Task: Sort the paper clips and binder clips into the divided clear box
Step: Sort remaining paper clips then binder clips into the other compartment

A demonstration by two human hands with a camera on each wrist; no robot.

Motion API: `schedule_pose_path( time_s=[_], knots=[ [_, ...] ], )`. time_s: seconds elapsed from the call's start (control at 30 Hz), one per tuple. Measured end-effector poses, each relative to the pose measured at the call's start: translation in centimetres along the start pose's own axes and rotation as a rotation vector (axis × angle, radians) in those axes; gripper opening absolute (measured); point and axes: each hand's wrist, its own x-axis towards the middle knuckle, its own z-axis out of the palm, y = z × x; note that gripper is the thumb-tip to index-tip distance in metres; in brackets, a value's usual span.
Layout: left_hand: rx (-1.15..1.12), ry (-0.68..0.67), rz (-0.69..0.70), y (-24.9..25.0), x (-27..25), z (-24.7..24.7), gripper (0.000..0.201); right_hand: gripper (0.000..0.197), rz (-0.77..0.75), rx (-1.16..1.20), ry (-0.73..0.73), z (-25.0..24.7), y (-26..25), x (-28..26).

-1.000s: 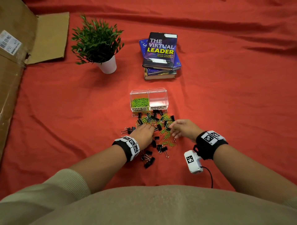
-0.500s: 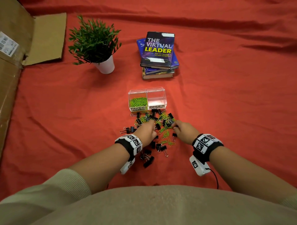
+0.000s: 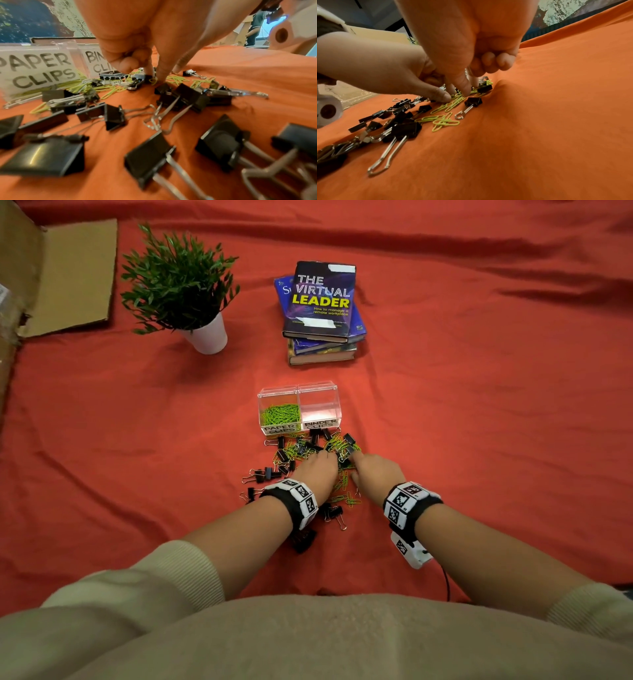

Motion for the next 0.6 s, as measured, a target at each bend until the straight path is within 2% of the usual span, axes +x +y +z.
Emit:
schedule_pose_path(
  time_s=[0.17,0.3,0.43,0.5,0.6],
  knots=[
    [0.122,-0.026,0.042,-0.3,-0.6,0.0,0.036,0.018,-0.063,-0.113,-0.026,0.8,-0.5,0.1],
    [0.104,-0.049,-0.029,-0.7,-0.6,0.2,0.03,0.018,-0.049,-0.054,-0.044,0.6,-0.6,0.1],
    [0.044,-0.087,-0.093,-1.4,-0.3,0.3,0.039,0.01,0.006,0.335,-0.065,-0.3,0.0,0.2],
    [0.039,-0.098,-0.095,-1.7,-0.3,0.4,0.045,0.011,0.106,0.567,-0.087,-1.0,0.4,0.4],
    [0.031,-0.097,-0.114,-1.8,-0.5,0.5,0.044,0.015,0.265,1.03,-0.214,-2.0,0.9,0.6]
  ],
)
